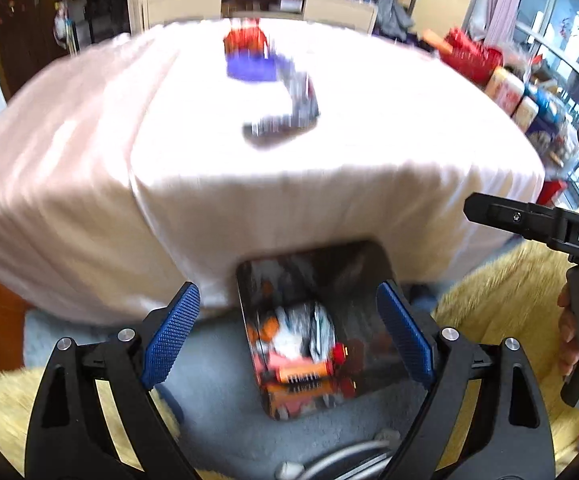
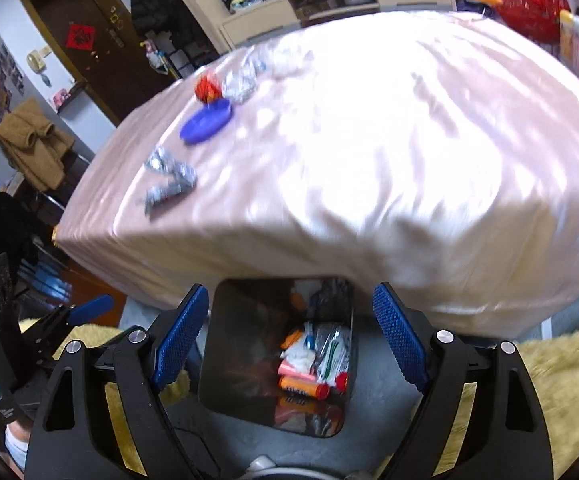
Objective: Collect trash
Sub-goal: 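Grasp the silver blister pack with the left gripper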
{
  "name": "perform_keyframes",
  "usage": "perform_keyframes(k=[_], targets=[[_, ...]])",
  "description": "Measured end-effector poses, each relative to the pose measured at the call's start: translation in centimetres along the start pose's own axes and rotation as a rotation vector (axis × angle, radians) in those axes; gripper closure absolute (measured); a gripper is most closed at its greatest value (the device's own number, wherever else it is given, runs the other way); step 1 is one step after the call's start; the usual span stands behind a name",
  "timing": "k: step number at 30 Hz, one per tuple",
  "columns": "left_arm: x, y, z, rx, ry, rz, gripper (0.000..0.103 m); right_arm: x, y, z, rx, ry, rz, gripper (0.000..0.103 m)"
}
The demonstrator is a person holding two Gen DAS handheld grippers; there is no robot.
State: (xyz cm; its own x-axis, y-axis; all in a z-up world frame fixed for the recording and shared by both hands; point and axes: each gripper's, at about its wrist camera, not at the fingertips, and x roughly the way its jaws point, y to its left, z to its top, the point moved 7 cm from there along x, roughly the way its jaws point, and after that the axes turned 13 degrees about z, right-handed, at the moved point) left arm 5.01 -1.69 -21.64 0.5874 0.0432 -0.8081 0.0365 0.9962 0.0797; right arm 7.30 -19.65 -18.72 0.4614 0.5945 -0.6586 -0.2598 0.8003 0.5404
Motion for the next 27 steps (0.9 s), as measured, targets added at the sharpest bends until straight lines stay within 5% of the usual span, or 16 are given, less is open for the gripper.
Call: perform_keyframes(k=[9,21,27], targets=[[0.3,-0.5,7.7,0.027,-0.091,0.015,0.012,-1.6,-0.1,6.6,-0.050,-0.046,-0.030,0.018],[5.1,-0.7,11.9,-0.059,-0.026,-0.058,0.014,1.4,0.3,11.3,-0.096,-0.006,-0.041,0.018],[6.4,-1.3,12.6,-0.036,-0.012,-0.089,0.057,4.0,0.4,13.3,-0.093,0.010,-0.034,0.018]])
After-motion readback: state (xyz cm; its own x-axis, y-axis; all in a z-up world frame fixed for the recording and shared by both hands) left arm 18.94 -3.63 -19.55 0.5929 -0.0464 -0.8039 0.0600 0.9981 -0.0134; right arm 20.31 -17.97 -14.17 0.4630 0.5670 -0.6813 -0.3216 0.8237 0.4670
